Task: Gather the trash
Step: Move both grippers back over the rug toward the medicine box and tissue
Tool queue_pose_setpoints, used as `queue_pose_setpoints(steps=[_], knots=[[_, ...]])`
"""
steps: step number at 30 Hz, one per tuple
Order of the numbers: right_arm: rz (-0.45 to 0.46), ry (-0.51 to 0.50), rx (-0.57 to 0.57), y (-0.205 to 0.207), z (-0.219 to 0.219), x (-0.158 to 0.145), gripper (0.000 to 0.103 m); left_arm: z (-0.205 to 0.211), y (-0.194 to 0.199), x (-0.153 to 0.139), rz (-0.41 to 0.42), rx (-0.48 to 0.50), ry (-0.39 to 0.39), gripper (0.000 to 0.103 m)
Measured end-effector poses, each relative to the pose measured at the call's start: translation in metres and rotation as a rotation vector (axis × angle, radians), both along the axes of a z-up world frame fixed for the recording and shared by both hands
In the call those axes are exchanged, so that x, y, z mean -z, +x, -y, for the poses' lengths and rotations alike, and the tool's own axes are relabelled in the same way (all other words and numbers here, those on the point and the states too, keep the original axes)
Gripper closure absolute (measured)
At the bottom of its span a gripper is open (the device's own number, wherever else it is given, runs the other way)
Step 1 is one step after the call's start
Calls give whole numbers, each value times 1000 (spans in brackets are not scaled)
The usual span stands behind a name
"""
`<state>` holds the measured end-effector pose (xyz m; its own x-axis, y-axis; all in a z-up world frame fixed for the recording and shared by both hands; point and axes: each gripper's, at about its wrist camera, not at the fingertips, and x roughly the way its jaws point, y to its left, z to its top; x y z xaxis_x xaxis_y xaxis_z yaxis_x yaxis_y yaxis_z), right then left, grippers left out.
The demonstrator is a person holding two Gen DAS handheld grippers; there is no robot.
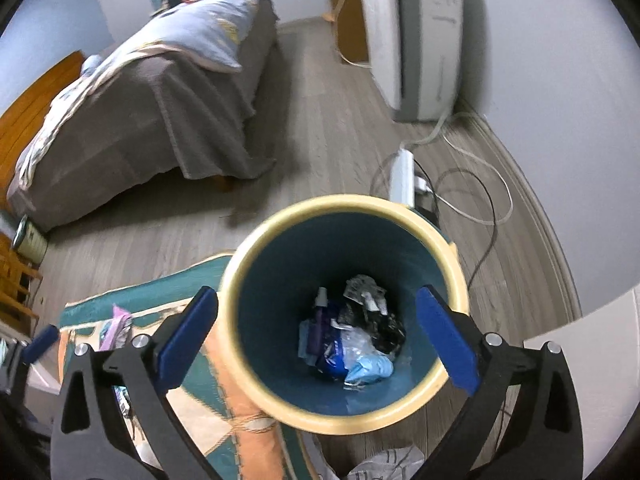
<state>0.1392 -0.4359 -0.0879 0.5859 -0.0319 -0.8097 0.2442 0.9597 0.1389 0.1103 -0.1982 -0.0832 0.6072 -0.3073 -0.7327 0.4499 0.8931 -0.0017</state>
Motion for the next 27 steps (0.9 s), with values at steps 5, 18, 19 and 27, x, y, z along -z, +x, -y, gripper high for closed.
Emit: queue_pose_setpoints(steps=[5,18,19,27], knots=[[22,-59,-84,-3,-43,-13,6,-54,-18,-16,33,-127,20,7],[-24,-82,-201,-41,-156,-12,6,-168,-91,-6,-21,-416,-7,7],[-39,-84,-210,-45,-164,-7,6,-175,-94,-4,-34,-434,-21,7],[-184,-36,-206,-69,-190,43,6,-212,-114,13,-64,-516,-29,7]])
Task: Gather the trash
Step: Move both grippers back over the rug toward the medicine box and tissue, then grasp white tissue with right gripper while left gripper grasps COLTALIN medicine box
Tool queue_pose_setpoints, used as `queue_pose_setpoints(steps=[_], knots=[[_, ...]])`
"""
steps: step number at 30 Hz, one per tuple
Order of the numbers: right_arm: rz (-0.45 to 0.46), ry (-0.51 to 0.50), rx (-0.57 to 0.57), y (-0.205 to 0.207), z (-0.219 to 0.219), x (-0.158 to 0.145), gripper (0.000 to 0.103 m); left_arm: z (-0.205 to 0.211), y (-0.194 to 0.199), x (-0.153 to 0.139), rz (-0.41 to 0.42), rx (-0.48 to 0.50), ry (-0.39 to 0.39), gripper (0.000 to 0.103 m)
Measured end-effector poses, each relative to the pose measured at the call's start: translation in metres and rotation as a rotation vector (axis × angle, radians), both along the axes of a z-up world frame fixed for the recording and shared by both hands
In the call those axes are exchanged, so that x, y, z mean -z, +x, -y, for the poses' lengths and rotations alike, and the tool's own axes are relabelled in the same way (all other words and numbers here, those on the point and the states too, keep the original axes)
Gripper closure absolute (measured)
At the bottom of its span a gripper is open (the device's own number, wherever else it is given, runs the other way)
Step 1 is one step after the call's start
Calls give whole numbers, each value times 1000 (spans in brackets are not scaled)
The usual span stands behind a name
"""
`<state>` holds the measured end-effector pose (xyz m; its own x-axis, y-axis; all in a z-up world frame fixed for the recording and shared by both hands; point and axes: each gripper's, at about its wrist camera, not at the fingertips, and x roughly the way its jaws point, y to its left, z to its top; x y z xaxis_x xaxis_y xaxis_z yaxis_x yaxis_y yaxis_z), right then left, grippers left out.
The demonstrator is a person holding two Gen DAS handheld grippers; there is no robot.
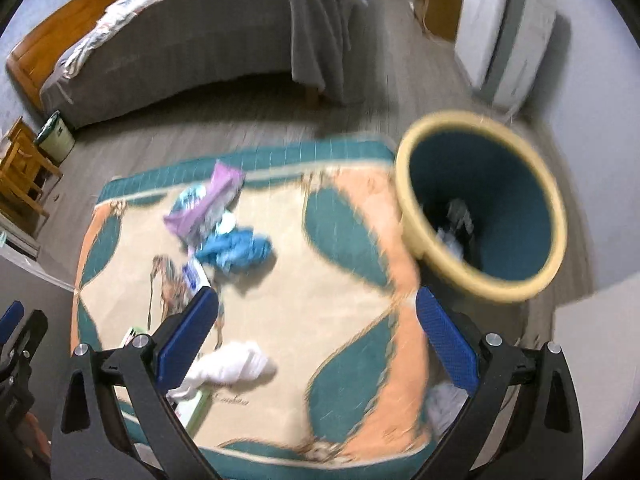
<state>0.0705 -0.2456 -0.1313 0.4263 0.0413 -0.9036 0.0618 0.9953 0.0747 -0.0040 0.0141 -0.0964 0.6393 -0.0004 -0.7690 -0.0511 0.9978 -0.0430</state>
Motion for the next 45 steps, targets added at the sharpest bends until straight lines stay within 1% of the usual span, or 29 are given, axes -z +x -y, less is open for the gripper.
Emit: queue_pose_setpoints(steps=[3,7,11,15,19,22,24,25,26,28,30,33,37,41,45], knots=[[-64,-8,15,-3,-7,19,6,-6,-3,2,3,-4,22,7],[-57,-69,-39,-8,-27,24,6,-8,-7,2,4,7,21,7],[-67,-85,-60,-10,-36,31,6,-8,-7,6,1,23,52,7],[-93,-76,-61,-10,-42,42,6,-15,-4,16,-32,1,44,7],[-130,-64,-92,-11,-53,55,7,-21,0,28,-75,-16,38,7],[-172,-68,-137,-10,-64,68,16,-22,3,35,-96,-18,41,7],[-203,-64,-161,-10,-71,77,25,-23,3,38,-103,-19,40,7],[-223,-49,-170,-10,-73,82,27,-22,4,40,-107,-17,38,7],[-243,-31,-177,-10,-74,87,32,-22,4,41,-109,-14,40,7],[-275,9,-191,-9,-76,93,46,-19,5,42,-110,-7,49,7],[-273,47,-199,-8,-76,91,71,-15,5,44,-113,-2,57,7],[-250,51,-199,-5,-74,83,88,-11,4,51,-130,-5,43,7],[-230,50,-161,0,-62,74,95,-3,2,61,-158,-17,33,7],[-173,50,-115,7,-44,59,95,3,-3,71,-177,-72,-5,7],[-146,46,-89,11,-30,50,95,10,-8,84,-205,-124,-40,7]])
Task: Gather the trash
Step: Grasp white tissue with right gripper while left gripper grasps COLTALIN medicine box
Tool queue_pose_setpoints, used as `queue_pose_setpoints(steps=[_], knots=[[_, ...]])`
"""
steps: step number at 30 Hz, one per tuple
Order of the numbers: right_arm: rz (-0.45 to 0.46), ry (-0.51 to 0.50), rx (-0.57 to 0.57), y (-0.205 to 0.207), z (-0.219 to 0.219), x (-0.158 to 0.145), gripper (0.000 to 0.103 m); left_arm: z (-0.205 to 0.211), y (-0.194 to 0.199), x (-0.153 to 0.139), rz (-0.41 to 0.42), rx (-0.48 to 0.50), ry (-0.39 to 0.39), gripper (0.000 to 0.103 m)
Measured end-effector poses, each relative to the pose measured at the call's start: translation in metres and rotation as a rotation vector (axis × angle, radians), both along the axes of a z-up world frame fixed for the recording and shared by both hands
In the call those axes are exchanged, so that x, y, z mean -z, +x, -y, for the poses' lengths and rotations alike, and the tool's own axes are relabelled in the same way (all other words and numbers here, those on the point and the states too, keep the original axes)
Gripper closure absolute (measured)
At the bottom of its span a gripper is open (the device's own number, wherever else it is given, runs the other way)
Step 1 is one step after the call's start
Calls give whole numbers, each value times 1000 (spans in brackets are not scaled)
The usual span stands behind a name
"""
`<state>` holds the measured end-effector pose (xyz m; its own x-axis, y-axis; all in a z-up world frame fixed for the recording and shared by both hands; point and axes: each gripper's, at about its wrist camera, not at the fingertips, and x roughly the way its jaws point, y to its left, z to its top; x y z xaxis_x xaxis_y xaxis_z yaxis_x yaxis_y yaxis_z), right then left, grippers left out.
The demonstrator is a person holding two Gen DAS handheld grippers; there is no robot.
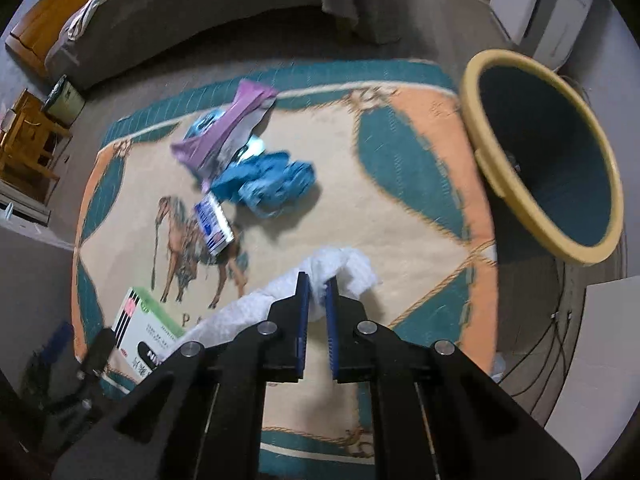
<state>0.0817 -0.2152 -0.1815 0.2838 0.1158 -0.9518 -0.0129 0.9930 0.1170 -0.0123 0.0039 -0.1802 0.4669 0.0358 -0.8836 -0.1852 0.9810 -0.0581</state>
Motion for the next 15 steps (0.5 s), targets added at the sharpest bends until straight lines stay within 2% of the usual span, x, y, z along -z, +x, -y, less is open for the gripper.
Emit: queue_pose_setpoints(steps=[6,12,15], knots=[[33,7,17,4,17,-11,95,8,-4,30,-108,-60,-145,7],[48,6,10,6,25,-15,95,24,10,39,-127,-18,-148,7],[55,-18,2,10,28,-15,95,34,20,43,-132,10,-117,7]])
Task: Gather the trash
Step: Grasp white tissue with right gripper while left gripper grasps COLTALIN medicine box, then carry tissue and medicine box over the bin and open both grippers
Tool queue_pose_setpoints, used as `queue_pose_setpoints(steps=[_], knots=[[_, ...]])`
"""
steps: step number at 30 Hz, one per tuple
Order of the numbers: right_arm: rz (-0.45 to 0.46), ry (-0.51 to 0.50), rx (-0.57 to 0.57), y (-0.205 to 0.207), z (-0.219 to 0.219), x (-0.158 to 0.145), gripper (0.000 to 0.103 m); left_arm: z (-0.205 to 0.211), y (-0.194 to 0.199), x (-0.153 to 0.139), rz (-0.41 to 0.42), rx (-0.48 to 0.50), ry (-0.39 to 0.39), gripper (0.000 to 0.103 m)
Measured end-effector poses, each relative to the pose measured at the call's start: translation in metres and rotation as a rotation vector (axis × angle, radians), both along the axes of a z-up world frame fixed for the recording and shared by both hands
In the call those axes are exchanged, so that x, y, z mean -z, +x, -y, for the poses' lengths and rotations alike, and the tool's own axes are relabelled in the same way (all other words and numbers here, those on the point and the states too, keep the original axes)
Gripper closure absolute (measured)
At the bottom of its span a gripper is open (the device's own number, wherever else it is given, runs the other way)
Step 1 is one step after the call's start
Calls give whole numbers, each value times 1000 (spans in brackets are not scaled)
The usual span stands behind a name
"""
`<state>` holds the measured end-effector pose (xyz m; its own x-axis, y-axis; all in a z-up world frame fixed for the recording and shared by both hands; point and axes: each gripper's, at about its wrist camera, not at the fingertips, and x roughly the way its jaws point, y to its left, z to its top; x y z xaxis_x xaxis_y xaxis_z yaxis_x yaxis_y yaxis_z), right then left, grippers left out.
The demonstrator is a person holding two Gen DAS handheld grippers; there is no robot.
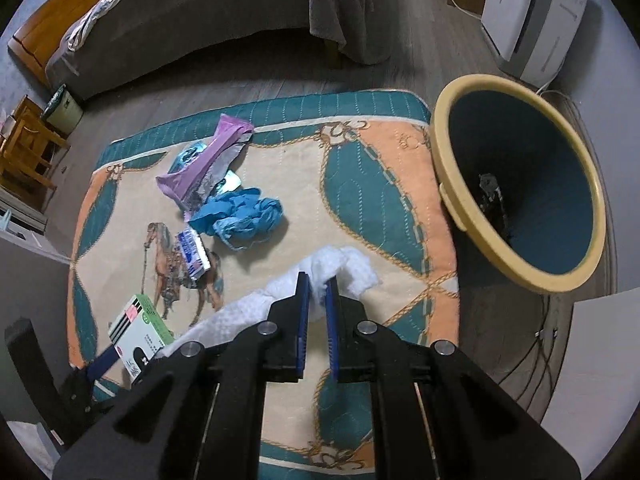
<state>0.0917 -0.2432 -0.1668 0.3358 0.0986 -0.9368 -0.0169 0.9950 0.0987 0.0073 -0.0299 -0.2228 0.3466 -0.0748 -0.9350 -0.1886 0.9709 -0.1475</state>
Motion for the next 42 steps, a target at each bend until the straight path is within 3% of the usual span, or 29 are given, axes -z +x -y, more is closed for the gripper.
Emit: queue_pose_setpoints(steps=[5,11,15,25,31,37,42], knots=[[-15,2,17,8,10,6,95,22,11,9,-18,108,115,7],[-20,20,34,16,14,7,95,34,15,12,-24,215,142,21],[-5,17,31,19,13,3,95,29,18,6,-5,225,147,25],[36,17,31,20,15,-12,95,19,32,-52,149,234,203,26],[98,21,37,21,20,-35,95,18,38,-90,228,232,177,26],[143,50,67,23,37,-55,95,20,48,-108,265,244,166,26],[194,70,93,26,54,-77,95,35,61,-122,301,305,202,26]])
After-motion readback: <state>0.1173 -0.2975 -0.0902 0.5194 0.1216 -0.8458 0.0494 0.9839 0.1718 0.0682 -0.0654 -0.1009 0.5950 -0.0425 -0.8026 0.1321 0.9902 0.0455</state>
